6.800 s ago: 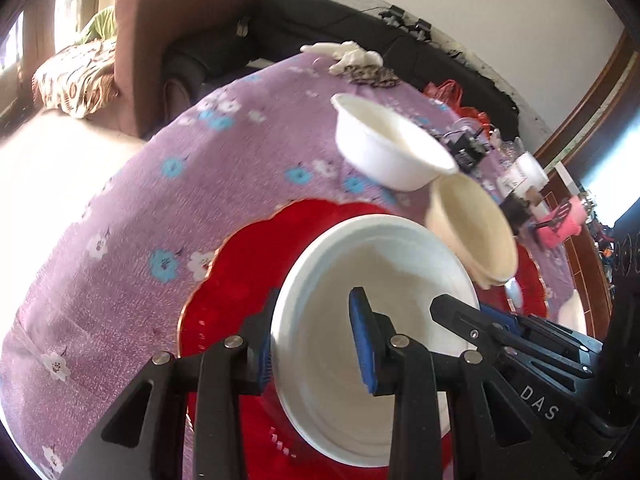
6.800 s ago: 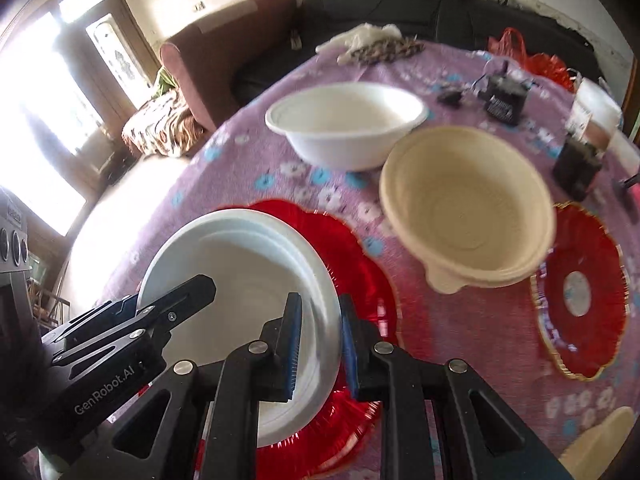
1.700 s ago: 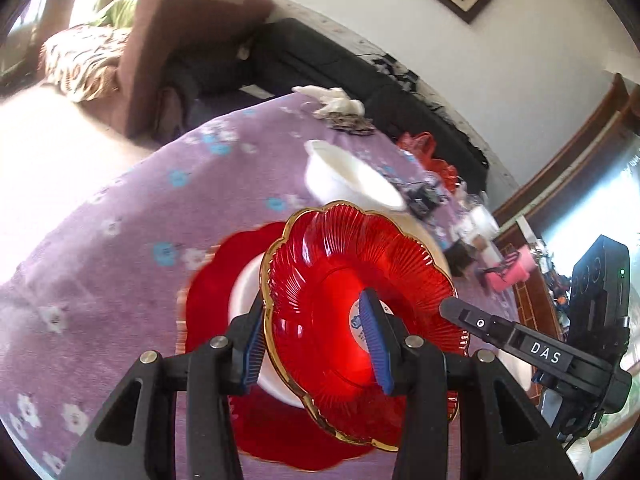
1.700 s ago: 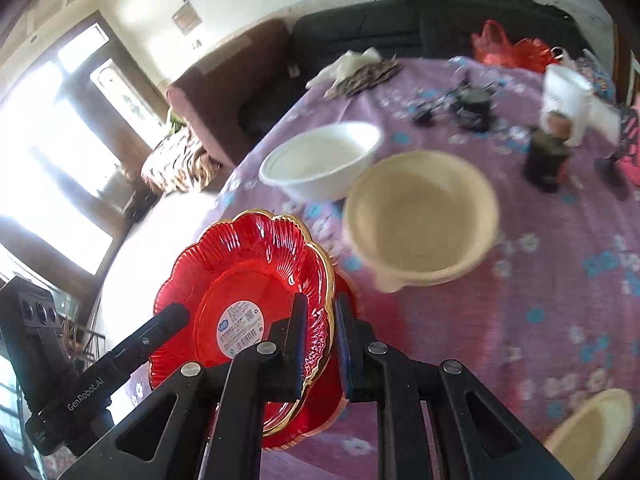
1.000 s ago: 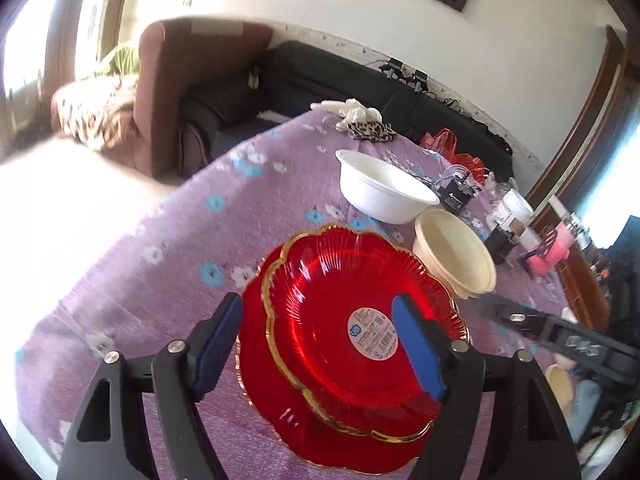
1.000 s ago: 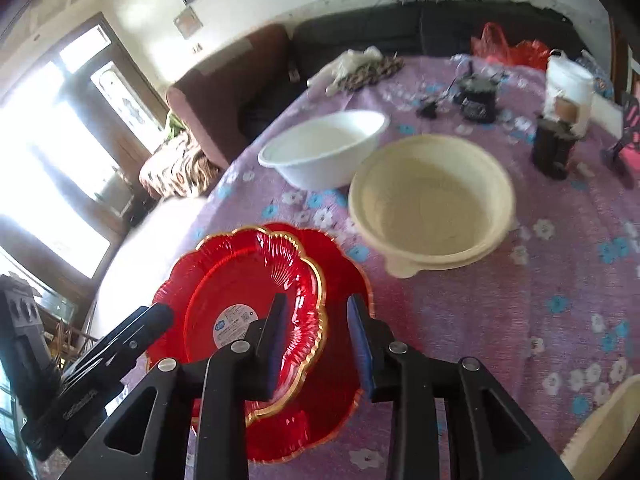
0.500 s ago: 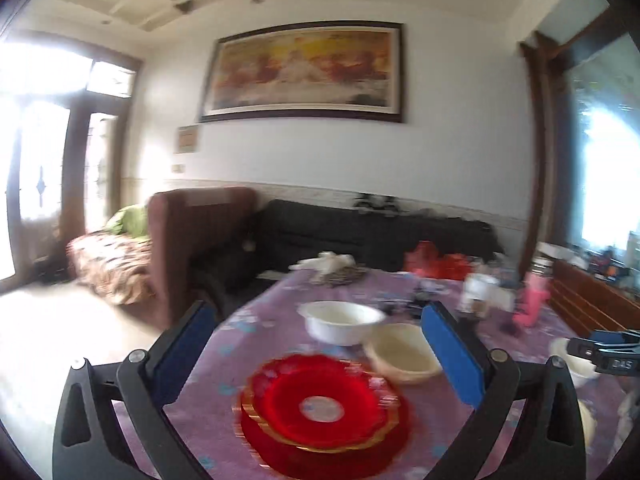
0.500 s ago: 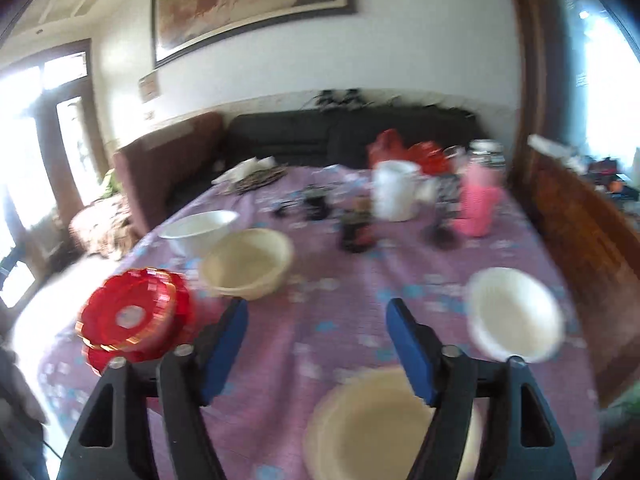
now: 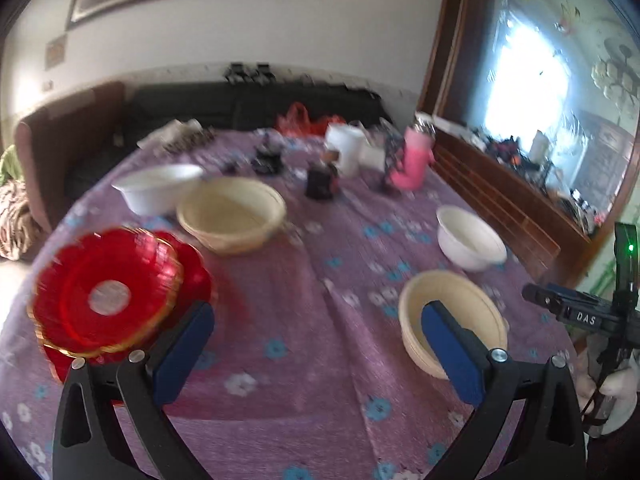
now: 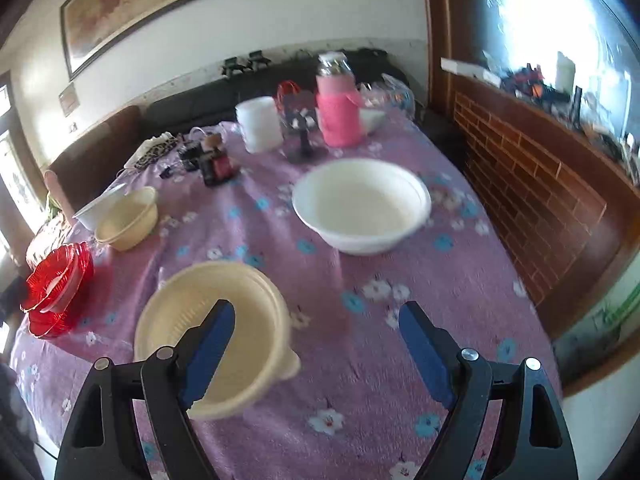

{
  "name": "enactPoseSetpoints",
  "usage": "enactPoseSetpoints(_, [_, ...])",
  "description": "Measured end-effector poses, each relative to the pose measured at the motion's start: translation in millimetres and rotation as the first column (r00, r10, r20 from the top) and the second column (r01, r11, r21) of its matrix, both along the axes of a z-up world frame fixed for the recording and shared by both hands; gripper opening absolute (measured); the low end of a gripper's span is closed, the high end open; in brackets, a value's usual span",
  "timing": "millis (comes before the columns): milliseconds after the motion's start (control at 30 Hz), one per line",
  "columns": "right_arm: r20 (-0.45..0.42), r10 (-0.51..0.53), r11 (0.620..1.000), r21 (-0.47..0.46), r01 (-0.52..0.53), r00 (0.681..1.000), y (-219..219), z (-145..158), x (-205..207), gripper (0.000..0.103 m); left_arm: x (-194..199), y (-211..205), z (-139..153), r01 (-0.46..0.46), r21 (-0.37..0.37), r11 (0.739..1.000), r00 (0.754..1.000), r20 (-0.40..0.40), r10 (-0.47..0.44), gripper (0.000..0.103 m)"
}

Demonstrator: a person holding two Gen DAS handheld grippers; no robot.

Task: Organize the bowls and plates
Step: 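Move the right tool toward the beige tab-handled bowl, then grasp the beige bowl rim with the right tool and lift it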

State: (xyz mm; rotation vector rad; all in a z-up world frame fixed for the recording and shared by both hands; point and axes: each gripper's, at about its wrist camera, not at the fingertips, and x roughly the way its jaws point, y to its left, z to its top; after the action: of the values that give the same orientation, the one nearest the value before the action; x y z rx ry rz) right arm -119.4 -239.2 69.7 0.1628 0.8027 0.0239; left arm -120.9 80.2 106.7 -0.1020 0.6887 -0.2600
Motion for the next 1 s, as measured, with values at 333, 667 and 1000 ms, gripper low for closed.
enactPoseSetpoints(333, [-0.056,0.078,0.994,0.083,-0.074,0.995,9,-27,17,0.087,35,-51,-36,0.116,-0.041,0.992,0.979,-0.165,-0.121,0.103])
enactPoseSetpoints(667, [-0.110,0.121,0.987,0.123,-0.107,0.987,26,-46,25,0.082,73,-64,-67,0.097,-0.194,0.976,0.925,-0.345,-0.161,0.103])
enactPoseSetpoints(1000, [-0.178,0.104,0.979,0.192,-0.070,0.979,24,-62,30,0.055,84,-95,-80,0.139,-0.180,0.974,0.906,-0.374,-0.198,0.090])
